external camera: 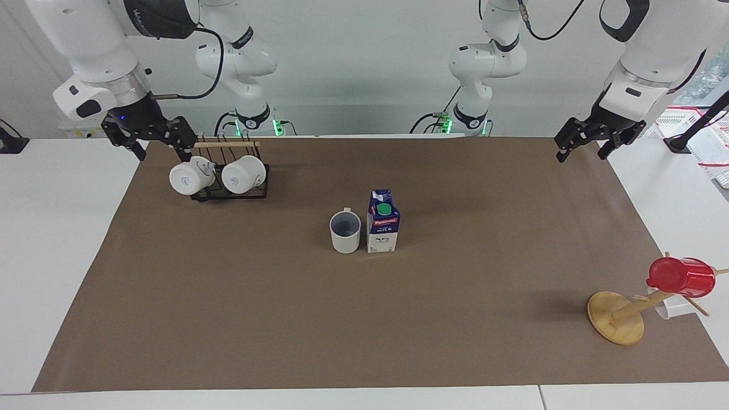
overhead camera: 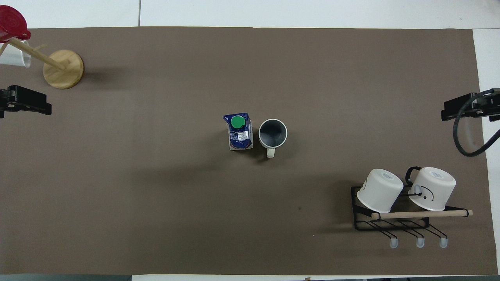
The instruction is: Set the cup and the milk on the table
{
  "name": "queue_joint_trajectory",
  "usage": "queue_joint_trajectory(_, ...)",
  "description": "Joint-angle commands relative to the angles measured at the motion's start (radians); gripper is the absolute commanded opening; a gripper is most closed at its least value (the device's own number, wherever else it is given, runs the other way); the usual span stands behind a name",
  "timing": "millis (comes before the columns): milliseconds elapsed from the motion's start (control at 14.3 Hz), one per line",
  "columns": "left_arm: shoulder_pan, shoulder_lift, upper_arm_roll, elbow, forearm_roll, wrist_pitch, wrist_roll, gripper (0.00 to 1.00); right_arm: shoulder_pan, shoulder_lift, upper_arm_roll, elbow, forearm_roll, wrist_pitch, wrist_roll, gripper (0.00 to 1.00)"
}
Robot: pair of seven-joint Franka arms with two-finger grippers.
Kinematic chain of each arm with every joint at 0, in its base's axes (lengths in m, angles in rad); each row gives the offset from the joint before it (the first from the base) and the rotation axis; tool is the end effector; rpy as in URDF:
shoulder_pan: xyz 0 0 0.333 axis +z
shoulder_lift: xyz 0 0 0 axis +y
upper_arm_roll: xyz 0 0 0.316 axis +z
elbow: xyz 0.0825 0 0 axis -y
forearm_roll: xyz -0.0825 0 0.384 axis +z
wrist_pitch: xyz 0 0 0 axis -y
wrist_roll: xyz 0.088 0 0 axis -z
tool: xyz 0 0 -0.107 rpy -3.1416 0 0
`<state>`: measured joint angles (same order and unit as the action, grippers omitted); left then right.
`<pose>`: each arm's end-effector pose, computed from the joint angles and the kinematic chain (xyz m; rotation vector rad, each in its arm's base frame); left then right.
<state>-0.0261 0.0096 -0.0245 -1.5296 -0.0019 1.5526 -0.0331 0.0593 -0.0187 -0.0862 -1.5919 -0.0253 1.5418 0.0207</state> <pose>0.5554 -0.0283 0.6370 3.1387 -0.0275 0.0209 0.5451 -0.0179 0.6223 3.1167 -0.0747 -0.0492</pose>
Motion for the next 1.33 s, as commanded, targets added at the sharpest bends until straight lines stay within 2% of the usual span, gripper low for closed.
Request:
queue_joint_trajectory(0, 0.014, -0.017, -0.011, -0.023, -0.02, 0.001, 0.05, 1.0, -0.006, 0.0, 0.003, 0.018, 0.004, -0.023, -0.016, 1.0)
queue_joint_trajectory(1256, 0.017, -0.034, -0.011, -0.052, -0.02, 0.004, 0.059, 1.0, -0.007, -0.006, 0.003, 0.001, 0.016, -0.016, -0.012, 1.0)
